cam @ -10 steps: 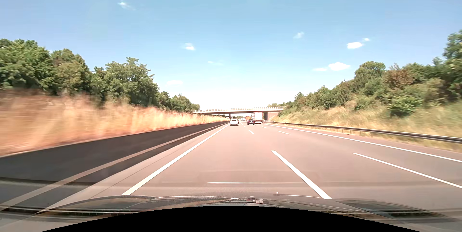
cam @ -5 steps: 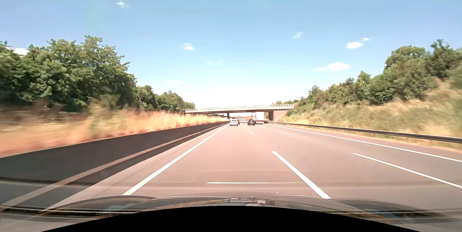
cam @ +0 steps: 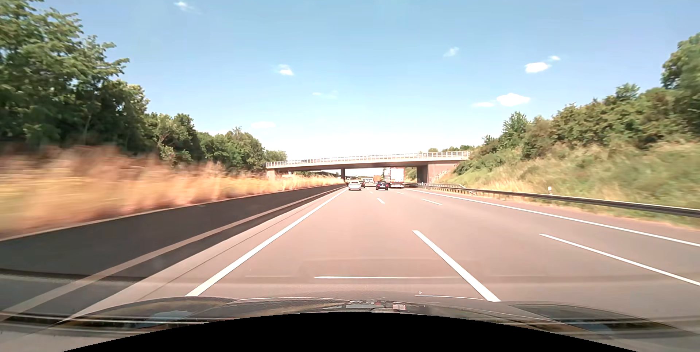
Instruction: Follow the waypoints while adhering to traffic rules and regulations
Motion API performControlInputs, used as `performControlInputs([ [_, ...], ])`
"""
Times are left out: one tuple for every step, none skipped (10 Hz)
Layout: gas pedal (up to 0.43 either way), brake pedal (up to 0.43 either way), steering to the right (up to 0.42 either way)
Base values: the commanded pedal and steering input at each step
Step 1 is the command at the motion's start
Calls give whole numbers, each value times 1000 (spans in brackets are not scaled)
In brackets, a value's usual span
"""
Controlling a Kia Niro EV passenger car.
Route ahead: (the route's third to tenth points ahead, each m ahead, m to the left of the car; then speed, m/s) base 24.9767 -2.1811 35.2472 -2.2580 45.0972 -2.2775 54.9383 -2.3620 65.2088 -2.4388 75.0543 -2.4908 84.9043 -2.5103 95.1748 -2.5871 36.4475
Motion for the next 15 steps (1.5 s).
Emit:
performControlInputs([
  [500,0,-1],
  [591,0,-1],
  [681,0,-2],
  [740,0,-2],
  [752,0,-2],
  [772,0,-2],
  [772,0,-2],
  [772,0,-2],
  [772,0,-1],
  [772,0,-1],
  [772,0,0],
  [772,0,-1],
  [780,0,0],
  [811,0,0],
  [850,0,-1],
])
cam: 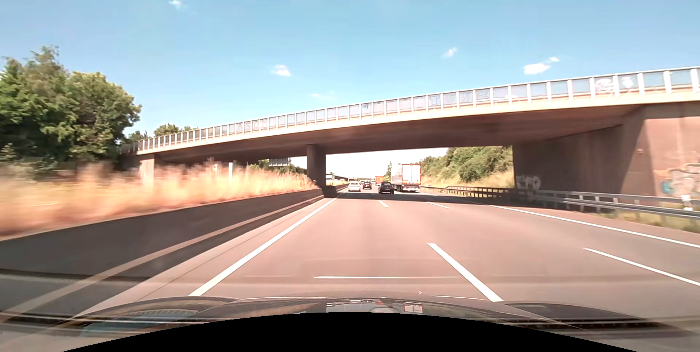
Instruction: Follow the waypoints while adhering to traffic rules and regulations
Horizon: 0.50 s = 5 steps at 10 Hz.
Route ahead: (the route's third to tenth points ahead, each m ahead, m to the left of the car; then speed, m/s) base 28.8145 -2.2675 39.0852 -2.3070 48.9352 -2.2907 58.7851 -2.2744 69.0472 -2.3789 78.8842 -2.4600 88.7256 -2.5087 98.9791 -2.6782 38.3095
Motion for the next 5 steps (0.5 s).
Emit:
performControlInputs([
  [850,0,-4],
  [850,0,-5],
  [850,0,-5],
  [850,0,-1],
  [850,0,0],
])
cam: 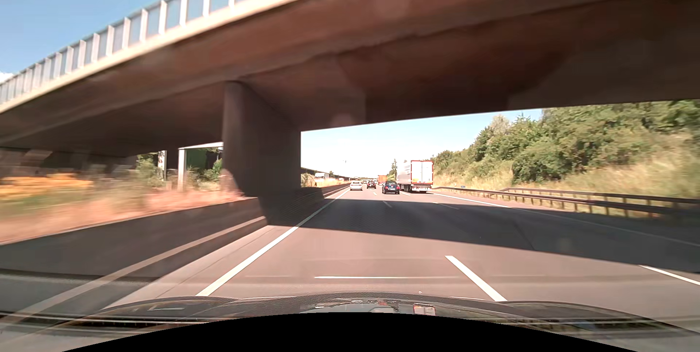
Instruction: Follow the waypoints while adhering to traffic rules and regulations
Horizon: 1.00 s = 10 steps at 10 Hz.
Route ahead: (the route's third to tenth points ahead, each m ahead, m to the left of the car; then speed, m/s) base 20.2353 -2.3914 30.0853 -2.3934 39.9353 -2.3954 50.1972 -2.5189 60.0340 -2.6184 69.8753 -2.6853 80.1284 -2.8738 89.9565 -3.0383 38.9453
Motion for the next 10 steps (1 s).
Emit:
performControlInputs([
  [850,0,0],
  [850,0,0],
  [850,0,-1],
  [850,0,-1],
  [850,0,1],
  [850,0,1],
  [850,0,0],
  [850,0,-1],
  [850,0,-1],
  [850,0,-1],
])
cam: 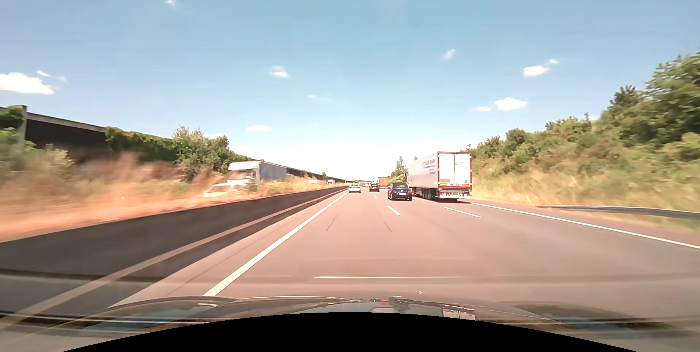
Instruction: Follow the waypoints while adhering to traffic rules and regulations
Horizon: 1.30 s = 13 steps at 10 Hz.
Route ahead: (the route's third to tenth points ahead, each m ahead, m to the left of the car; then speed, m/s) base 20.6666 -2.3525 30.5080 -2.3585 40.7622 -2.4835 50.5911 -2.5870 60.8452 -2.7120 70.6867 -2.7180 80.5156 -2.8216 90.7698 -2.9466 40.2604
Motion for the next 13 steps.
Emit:
performControlInputs([
  [850,0,-2],
  [843,0,-1],
  [843,0,-1],
  [843,0,-1],
  [843,0,-1],
  [843,0,-1],
  [843,0,-1],
  [843,0,-1],
  [843,0,-2],
  [843,0,-2],
  [843,0,-1],
  [843,0,-1],
  [843,0,-1],
])
